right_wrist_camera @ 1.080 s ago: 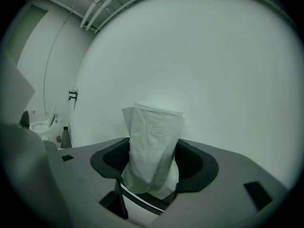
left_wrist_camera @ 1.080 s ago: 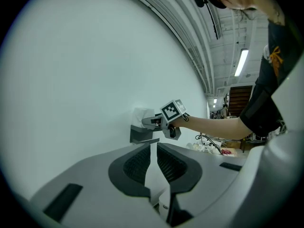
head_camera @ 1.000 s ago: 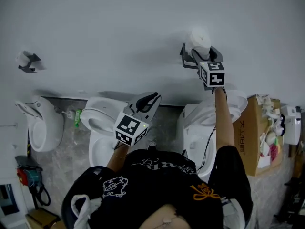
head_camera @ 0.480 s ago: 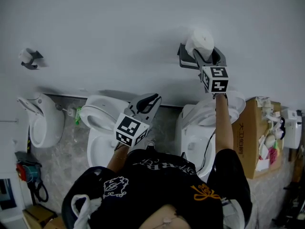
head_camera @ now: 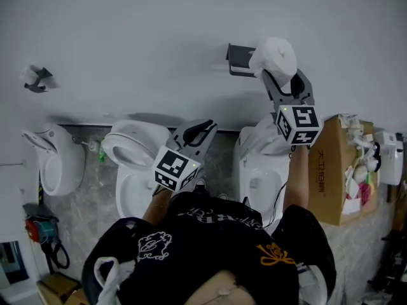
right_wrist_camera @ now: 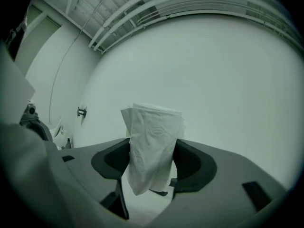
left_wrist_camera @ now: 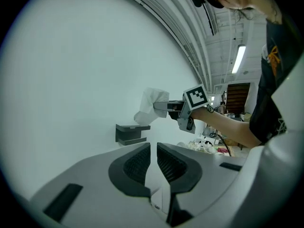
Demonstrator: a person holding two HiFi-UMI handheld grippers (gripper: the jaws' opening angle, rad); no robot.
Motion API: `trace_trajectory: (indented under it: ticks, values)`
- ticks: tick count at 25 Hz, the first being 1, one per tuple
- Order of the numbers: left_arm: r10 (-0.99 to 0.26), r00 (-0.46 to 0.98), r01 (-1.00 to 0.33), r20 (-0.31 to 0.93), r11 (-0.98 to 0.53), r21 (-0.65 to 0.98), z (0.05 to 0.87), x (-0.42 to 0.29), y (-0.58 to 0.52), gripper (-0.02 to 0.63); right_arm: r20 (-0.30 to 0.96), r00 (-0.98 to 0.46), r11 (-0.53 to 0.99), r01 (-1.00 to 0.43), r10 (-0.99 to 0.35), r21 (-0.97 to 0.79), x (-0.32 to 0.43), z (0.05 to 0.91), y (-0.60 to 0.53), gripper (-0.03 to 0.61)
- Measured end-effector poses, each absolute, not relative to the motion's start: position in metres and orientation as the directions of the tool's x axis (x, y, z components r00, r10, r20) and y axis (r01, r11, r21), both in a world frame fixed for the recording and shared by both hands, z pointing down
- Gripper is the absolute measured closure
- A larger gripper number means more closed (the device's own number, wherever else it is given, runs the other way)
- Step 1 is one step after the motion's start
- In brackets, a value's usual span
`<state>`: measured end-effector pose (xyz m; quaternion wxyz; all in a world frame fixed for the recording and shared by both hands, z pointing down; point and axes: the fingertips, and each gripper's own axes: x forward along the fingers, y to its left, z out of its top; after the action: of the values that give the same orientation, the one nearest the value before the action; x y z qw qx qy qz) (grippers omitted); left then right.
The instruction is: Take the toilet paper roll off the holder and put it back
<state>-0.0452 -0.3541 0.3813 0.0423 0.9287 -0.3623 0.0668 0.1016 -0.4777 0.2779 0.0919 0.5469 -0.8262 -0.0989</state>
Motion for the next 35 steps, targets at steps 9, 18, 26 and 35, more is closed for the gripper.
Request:
trace_trajectory:
  ticks: [9, 18, 26, 35]
  values:
    - [-0.649, 0.745, -0.659, 0.156, -0.752, 0.018, 0.381, -0.021, -0.341, 0.565, 0.100, -0.351, 0.364, -0.915, -0.931, 0.177, 0.128, 0.331, -0.418, 0.295]
    - [-0.662, 0.732, -0.671, 0.161, -0.741, 0.010, 0.381, -0.020, -0.341, 0.565, 0.233, -0.332, 0.356, -0.932, -0.914, 0.067, 0.127, 0.411, -0.379, 0.295]
    - [-0.665, 0.731, -0.674, 0.152, -0.738, 0.013, 0.380, -0.016, -0.348, 0.565, 0.302, -0.335, 0.362, -0.932, -0.893, 0.035, 0.120, 0.445, -0.366, 0.295]
    - [-0.675, 0.725, -0.684, 0.137, -0.729, 0.023, 0.381, -0.018, -0.360, 0.565, 0.280, -0.334, 0.366, -0.928, -0.900, 0.070, 0.128, 0.424, -0.380, 0.295]
